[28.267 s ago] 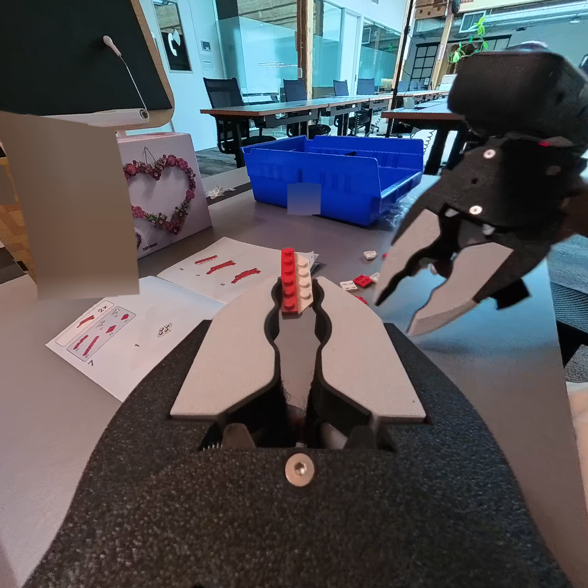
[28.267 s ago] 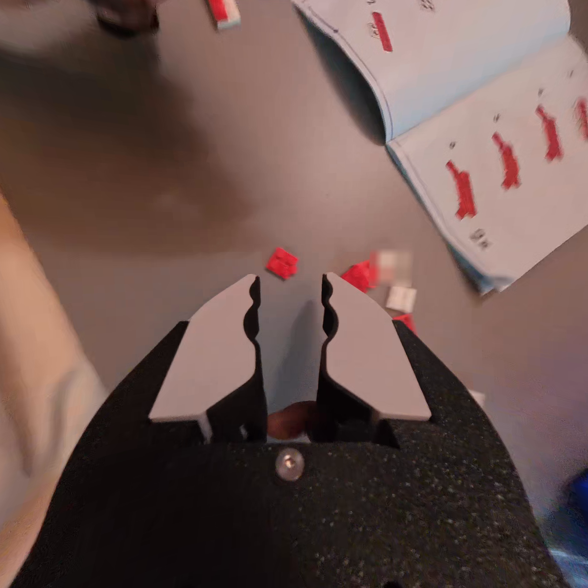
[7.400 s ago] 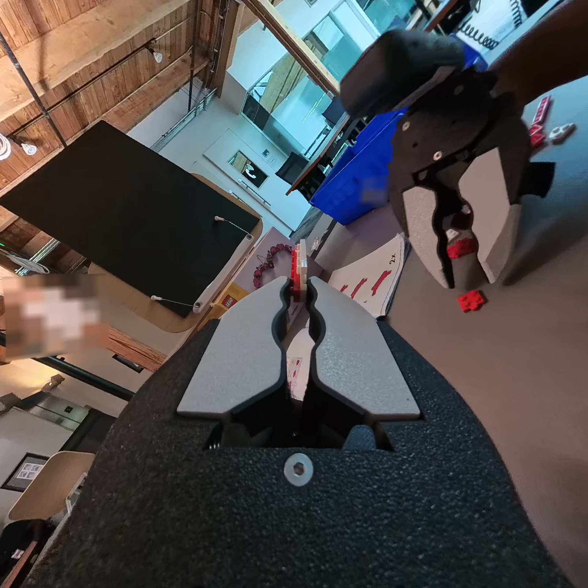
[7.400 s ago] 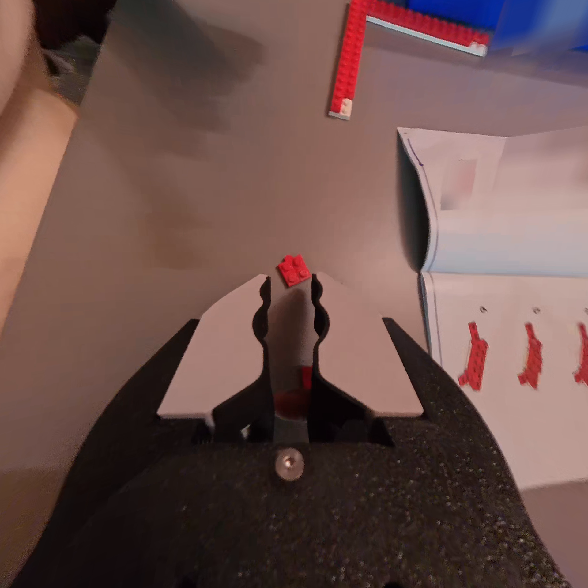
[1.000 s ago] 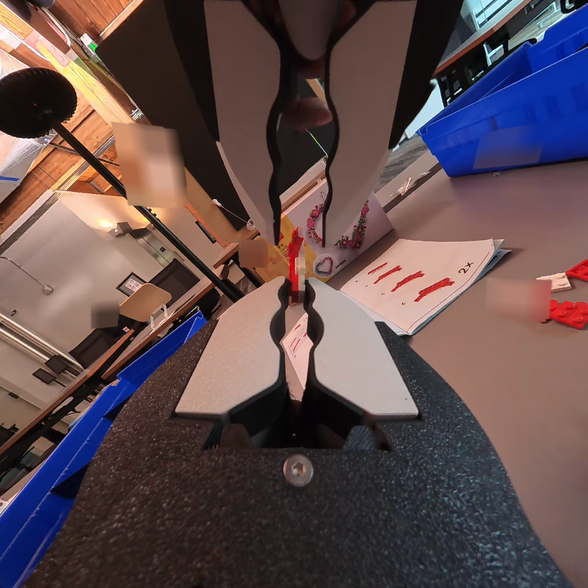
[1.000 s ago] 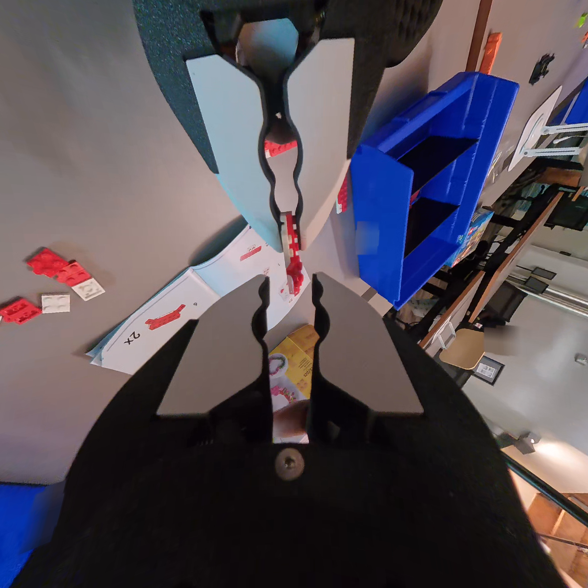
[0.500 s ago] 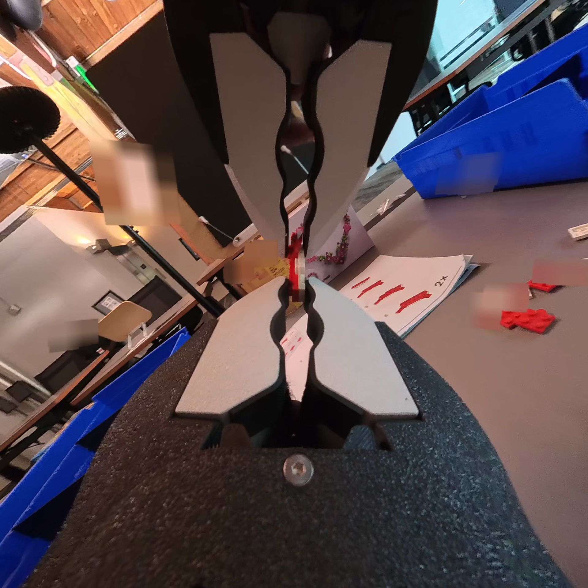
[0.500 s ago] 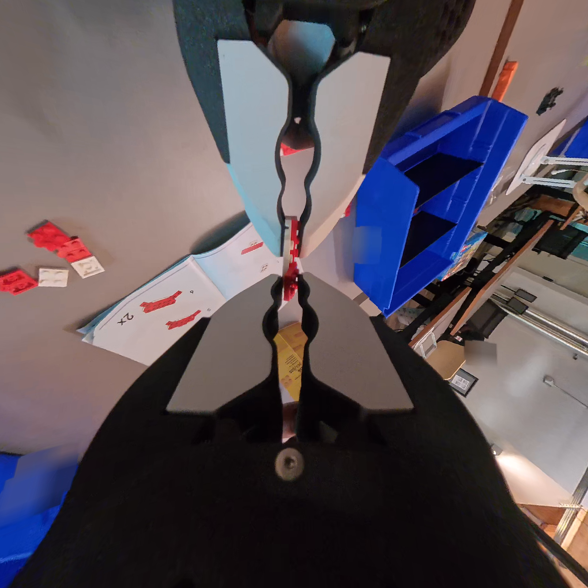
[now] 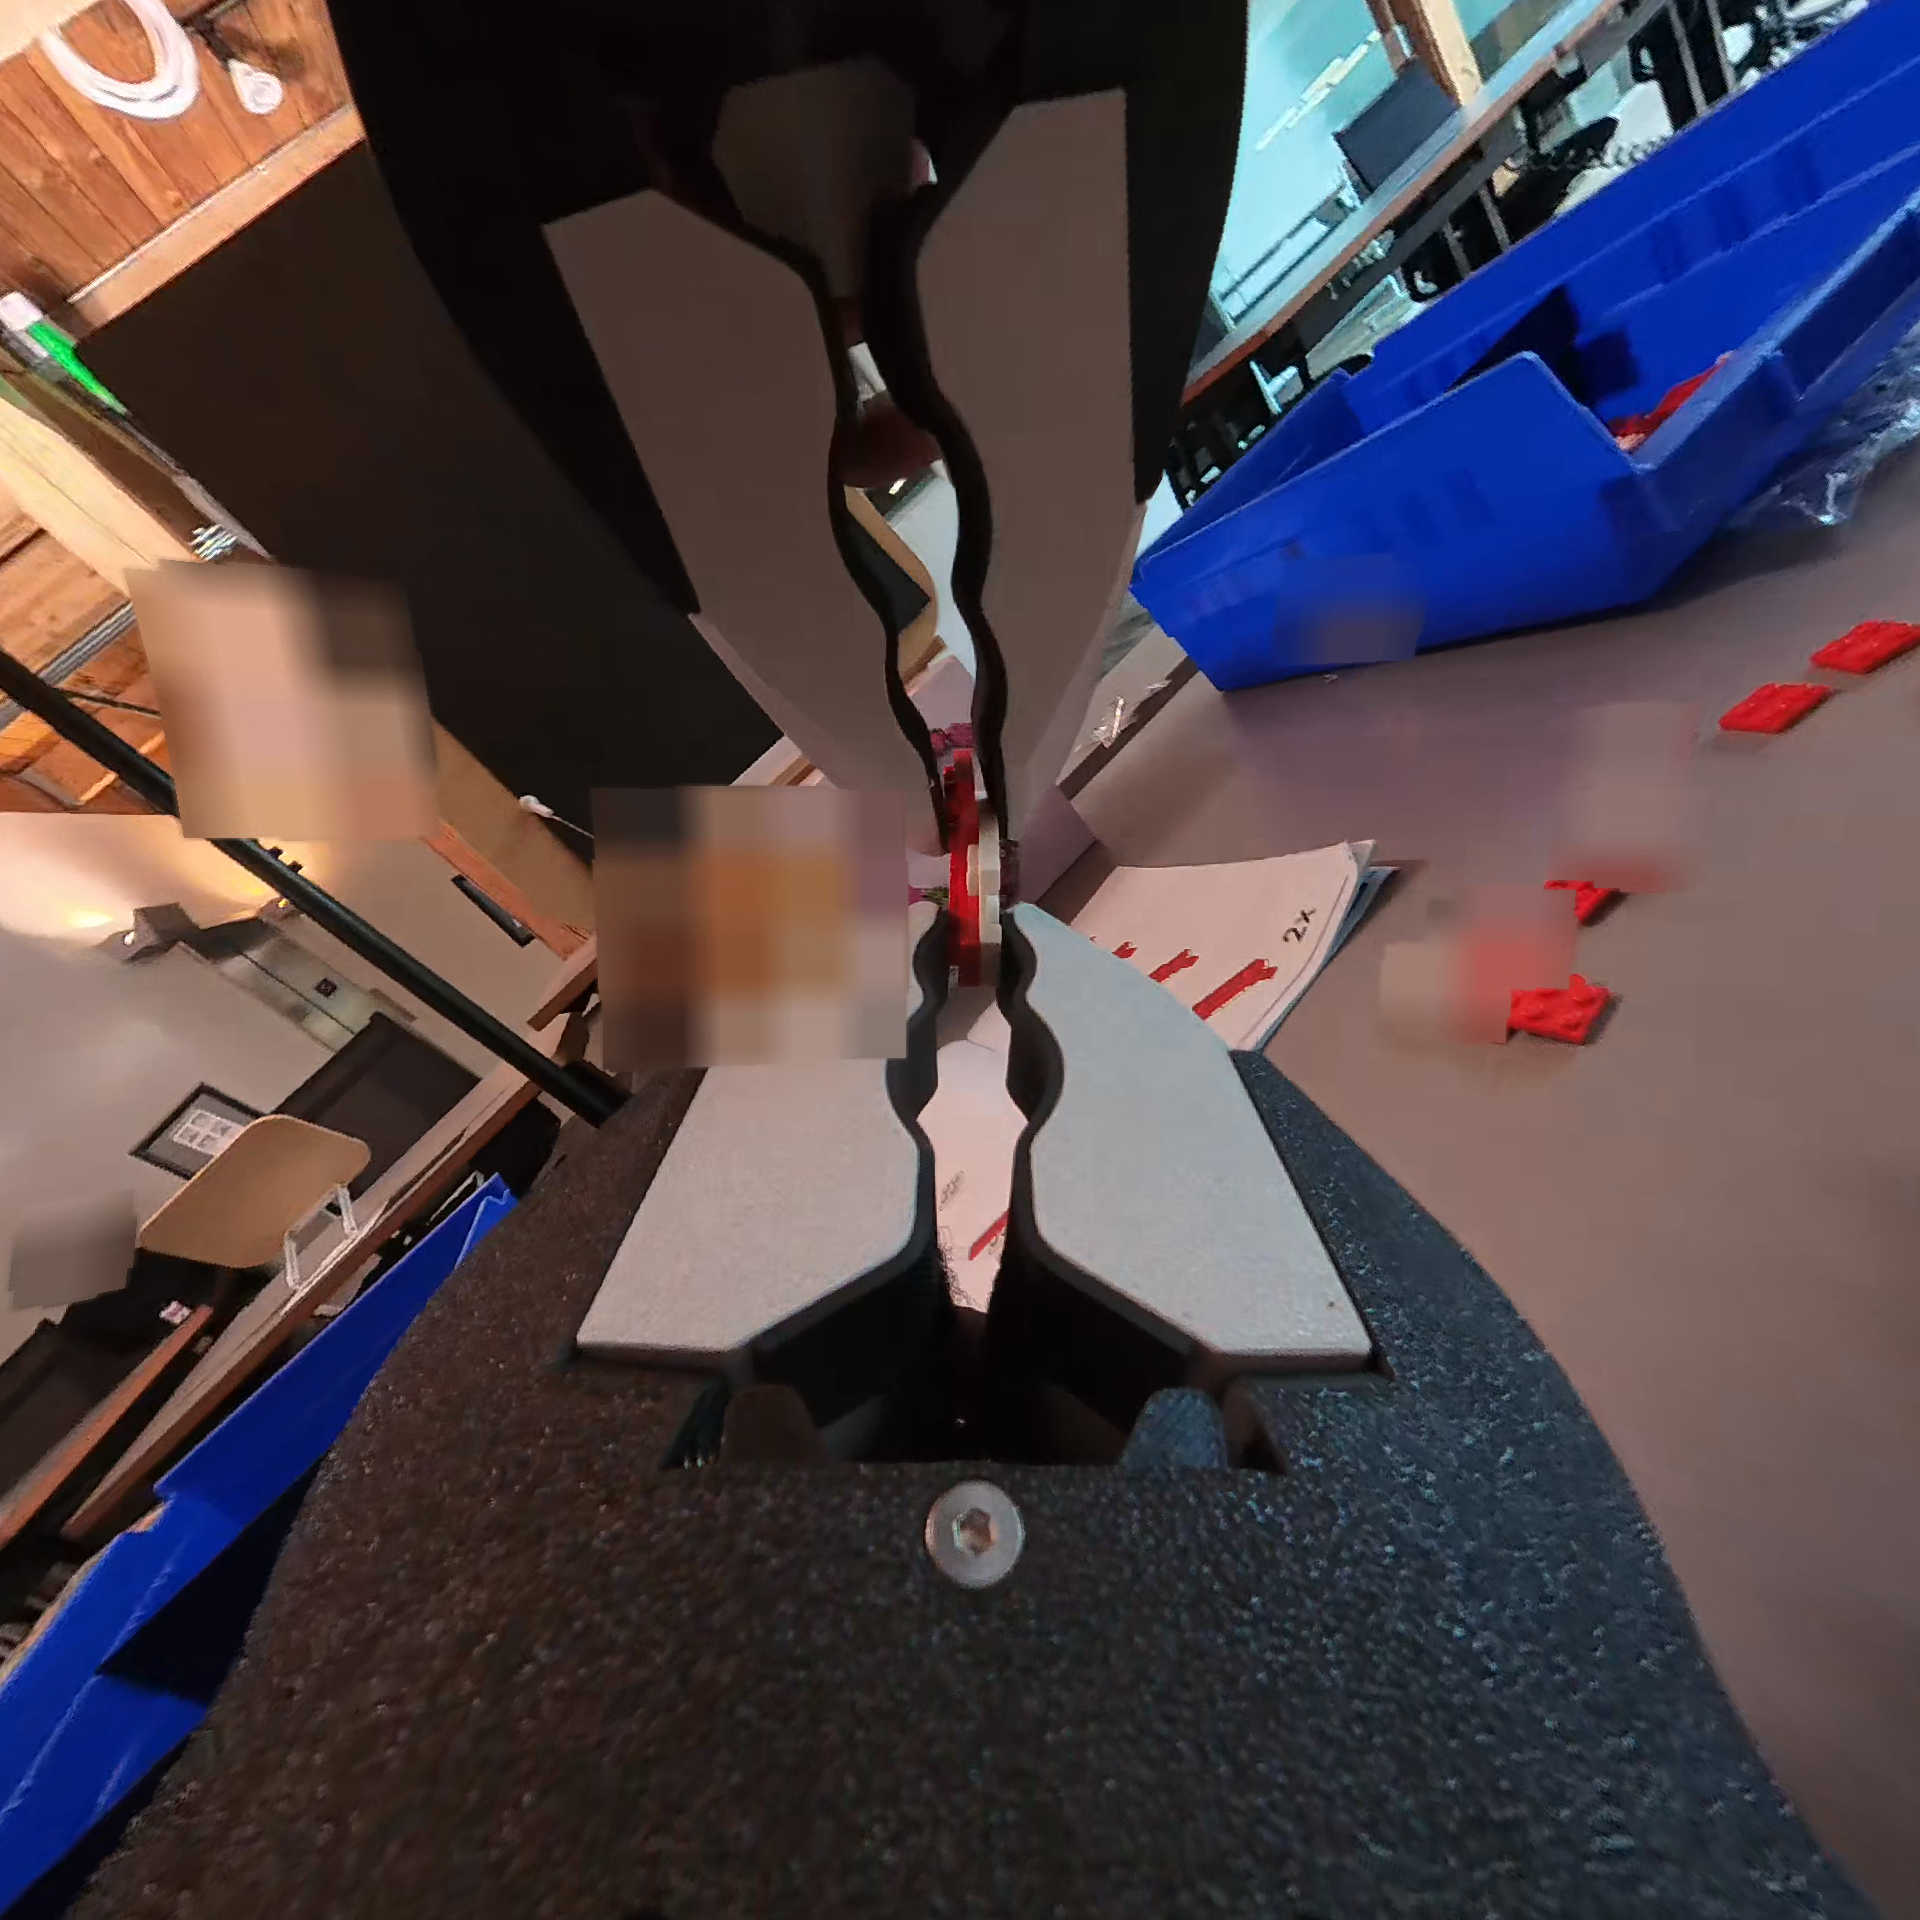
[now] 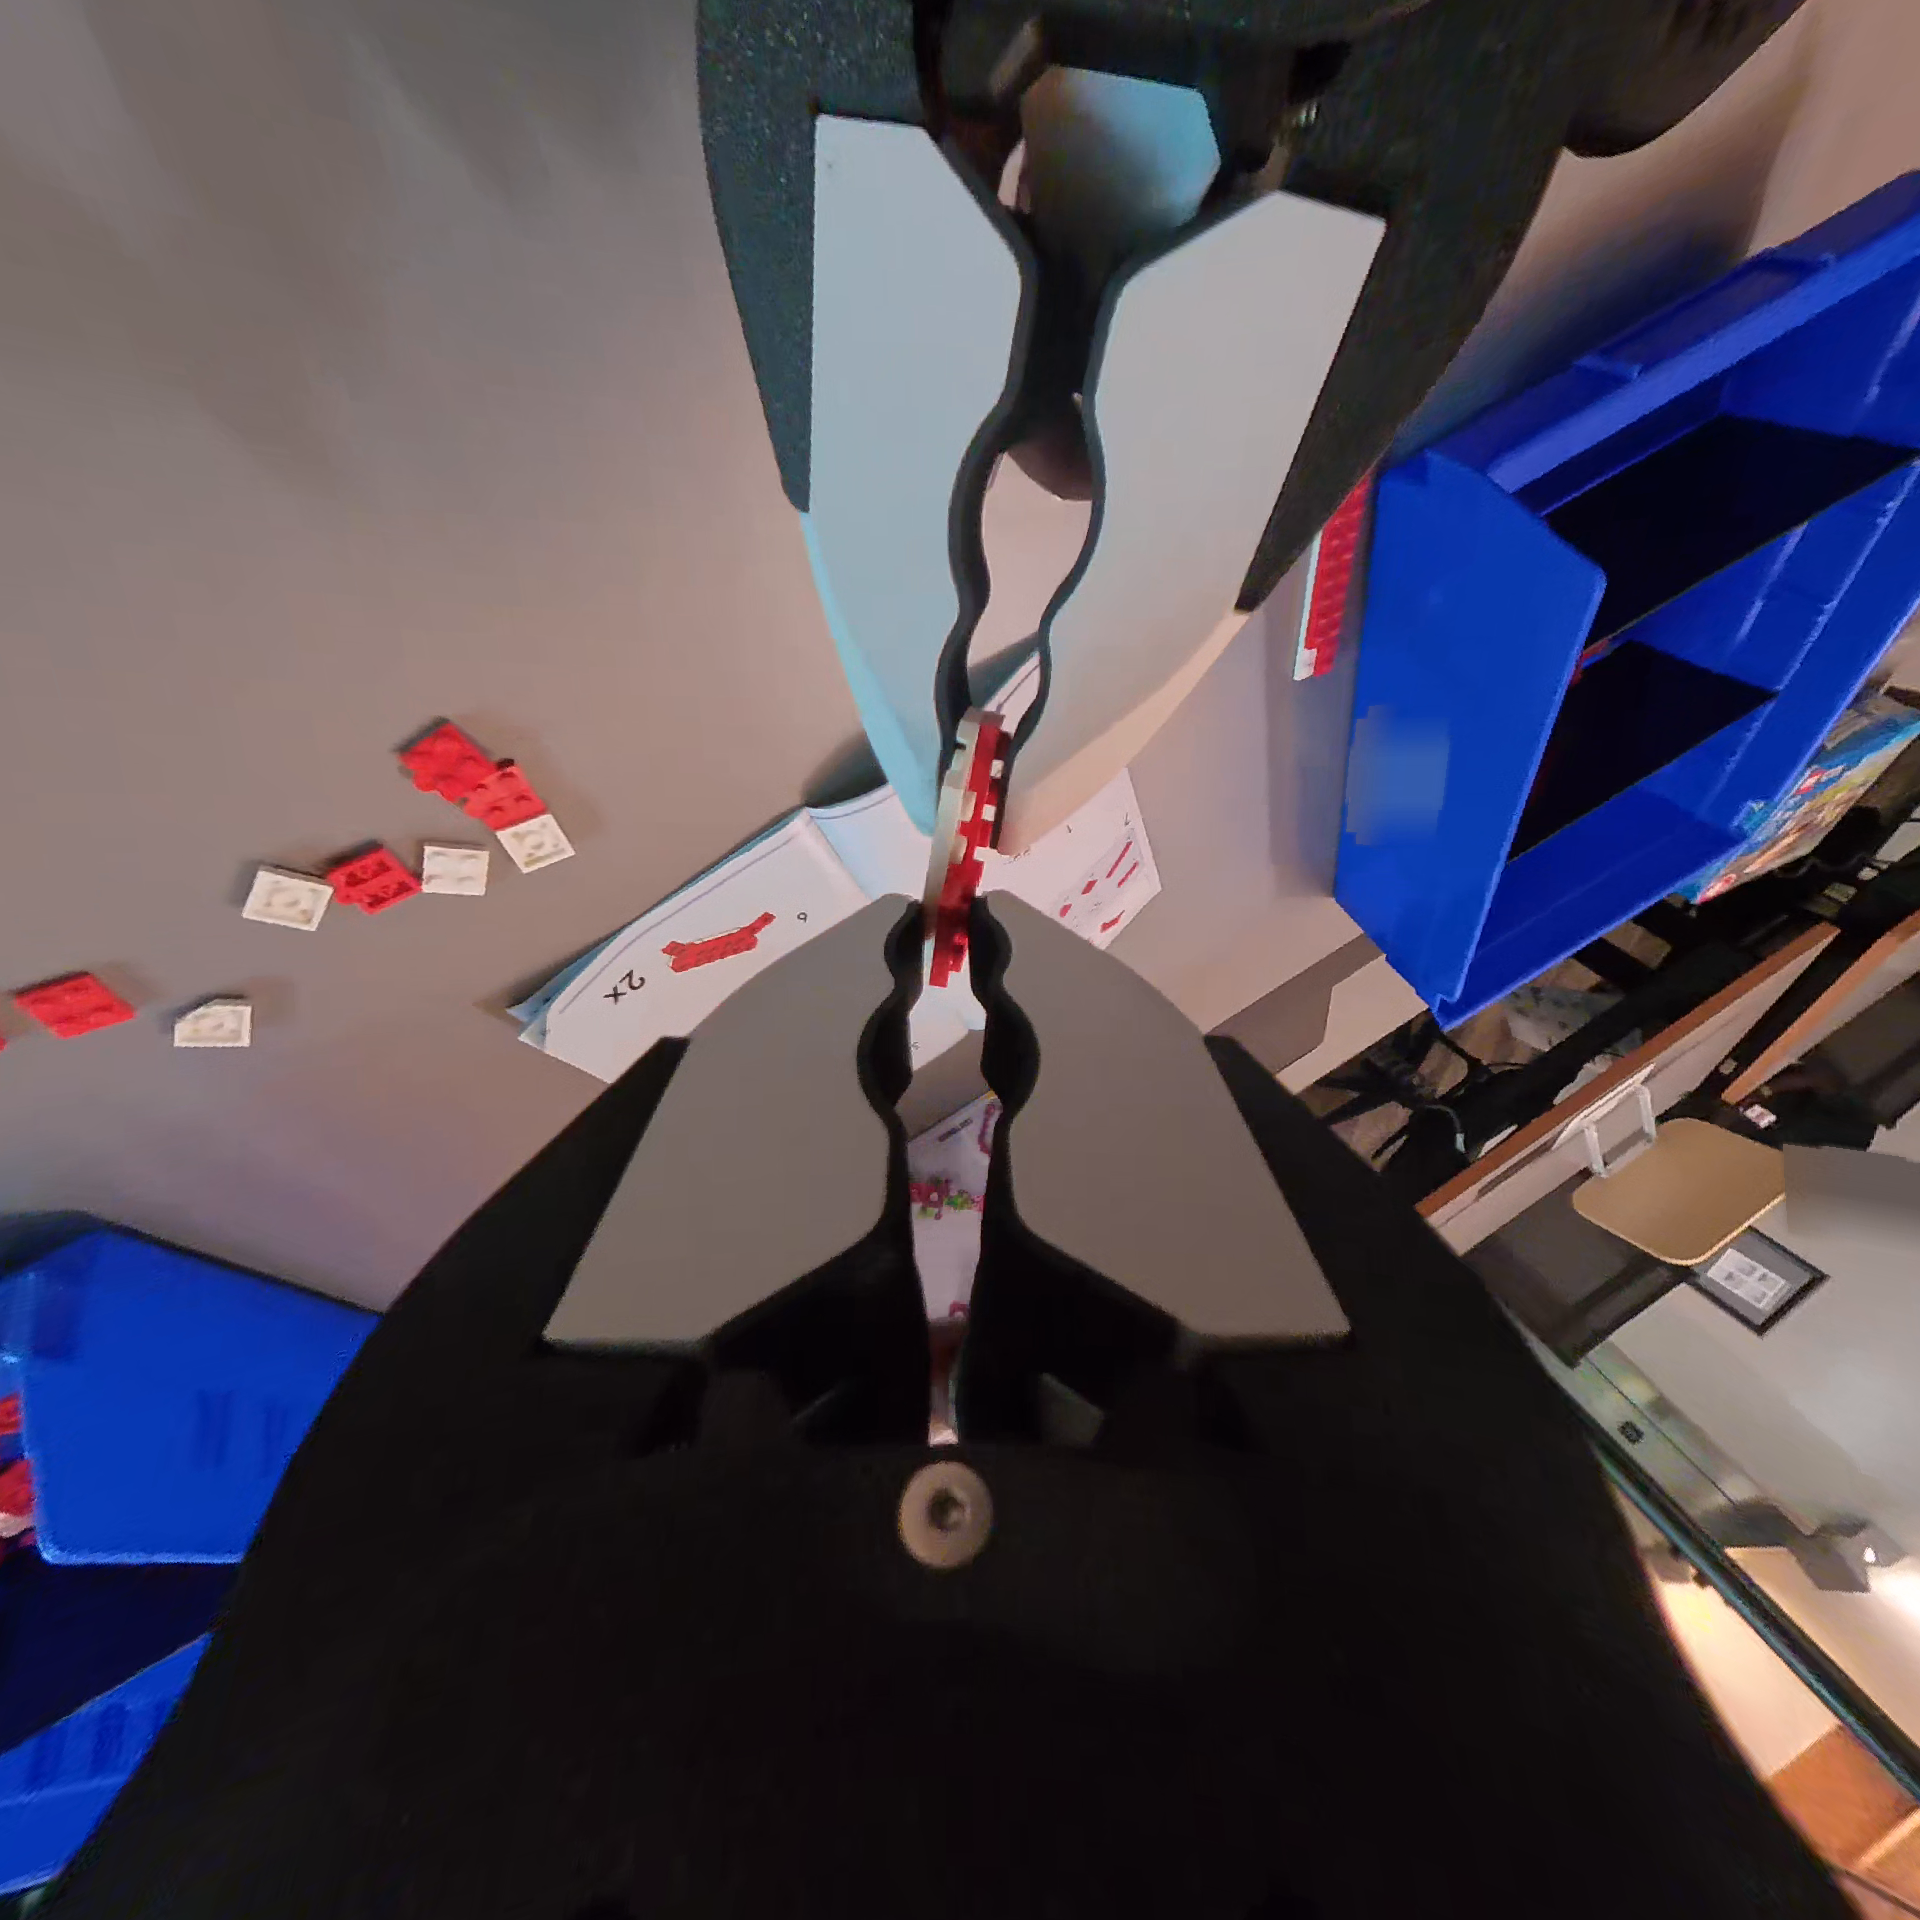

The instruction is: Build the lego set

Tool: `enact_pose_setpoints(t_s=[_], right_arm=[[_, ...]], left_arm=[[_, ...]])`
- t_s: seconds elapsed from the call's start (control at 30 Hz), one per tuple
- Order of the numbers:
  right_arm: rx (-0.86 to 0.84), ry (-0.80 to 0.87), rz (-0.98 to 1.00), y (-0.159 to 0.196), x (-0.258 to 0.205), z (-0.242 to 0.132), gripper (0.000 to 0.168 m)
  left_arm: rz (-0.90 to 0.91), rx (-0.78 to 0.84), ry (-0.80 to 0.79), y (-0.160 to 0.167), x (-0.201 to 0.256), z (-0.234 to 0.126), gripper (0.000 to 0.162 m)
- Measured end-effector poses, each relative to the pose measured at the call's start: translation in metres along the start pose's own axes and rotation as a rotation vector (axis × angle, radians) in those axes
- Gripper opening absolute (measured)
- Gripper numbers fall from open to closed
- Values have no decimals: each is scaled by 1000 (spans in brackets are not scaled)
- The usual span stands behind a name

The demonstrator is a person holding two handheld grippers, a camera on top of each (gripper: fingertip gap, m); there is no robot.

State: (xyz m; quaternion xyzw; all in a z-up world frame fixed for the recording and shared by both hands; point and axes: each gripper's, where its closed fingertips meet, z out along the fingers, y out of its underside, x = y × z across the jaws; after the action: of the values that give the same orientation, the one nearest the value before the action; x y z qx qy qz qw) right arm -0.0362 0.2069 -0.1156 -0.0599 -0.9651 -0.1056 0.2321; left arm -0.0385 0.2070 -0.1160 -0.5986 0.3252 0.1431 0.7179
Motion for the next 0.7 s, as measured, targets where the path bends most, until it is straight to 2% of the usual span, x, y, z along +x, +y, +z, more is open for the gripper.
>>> enact_pose_setpoints(t_s=[0.13, 0.27, 0.37, 0.47, 0.5, 0.57, 0.7], right_arm=[[-16, 83, 20, 0, 0, 1, 8], [-43, 199, 75, -1, -2, 2, 8], [-45, 301, 131, -5, -4, 2, 8], [-46, 449, 210, -6, 2, -6, 9], [-57, 514, 235, -4, 4, -11, 11], [-95, 620, 298, 4, 6, -21, 27], [5, 727, 353, -4, -5, -37, 27]], left_arm=[[101, 12, -28, -2, 1, 0, 9], [204, 64, -98, -10, -1, -1, 19], [232, 58, -78, -9, 4, 0, 10], [238, 87, -112, -14, -1, -2, 8], [237, 106, -126, -17, -4, -4, 8], [227, 151, -140, -23, -6, -8, 8], [239, 224, -136, -34, -3, -13, 8]])
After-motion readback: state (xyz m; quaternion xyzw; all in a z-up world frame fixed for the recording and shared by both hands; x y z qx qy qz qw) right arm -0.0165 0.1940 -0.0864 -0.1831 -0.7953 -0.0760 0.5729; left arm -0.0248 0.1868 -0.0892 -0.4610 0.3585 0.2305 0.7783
